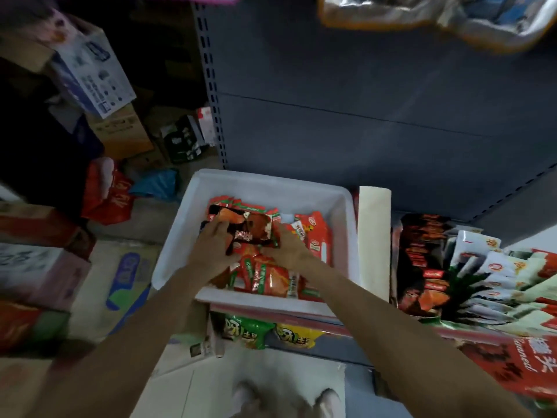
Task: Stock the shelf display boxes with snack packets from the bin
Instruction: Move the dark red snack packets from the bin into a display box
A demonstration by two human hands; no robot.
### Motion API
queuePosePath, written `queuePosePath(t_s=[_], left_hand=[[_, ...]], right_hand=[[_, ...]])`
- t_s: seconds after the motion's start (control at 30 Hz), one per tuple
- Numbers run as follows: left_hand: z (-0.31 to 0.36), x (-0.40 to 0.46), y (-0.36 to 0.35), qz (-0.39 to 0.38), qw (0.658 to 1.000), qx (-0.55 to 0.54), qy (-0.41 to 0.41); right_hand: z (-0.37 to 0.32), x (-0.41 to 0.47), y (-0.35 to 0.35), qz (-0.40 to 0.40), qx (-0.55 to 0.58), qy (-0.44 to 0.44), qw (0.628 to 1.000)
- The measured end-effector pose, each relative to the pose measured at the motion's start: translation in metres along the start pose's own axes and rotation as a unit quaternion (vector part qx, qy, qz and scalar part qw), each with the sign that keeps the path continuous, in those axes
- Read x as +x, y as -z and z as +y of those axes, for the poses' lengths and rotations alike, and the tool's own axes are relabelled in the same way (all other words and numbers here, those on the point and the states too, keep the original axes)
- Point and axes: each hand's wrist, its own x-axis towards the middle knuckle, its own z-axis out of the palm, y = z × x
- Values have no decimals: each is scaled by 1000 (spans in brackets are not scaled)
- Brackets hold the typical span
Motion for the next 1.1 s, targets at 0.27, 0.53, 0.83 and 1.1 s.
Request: queuePosePath(t_s=[0.27,0.53,0.83,1.1], left_hand=[[-16,12,-3,-22,1000,-5,9],[9,-4,17,15,962,-265,60],[113,-3,27,-3,854,-518,-44],[227,-4,5,83,892,-398,-196]], right_hand=[[-36,28,-13,151,180,-124,964],[-24,-1,12,198,312,-57,928],[26,-70,93,255,274,13,927],[92,-118,173,402,25,-3,915]])
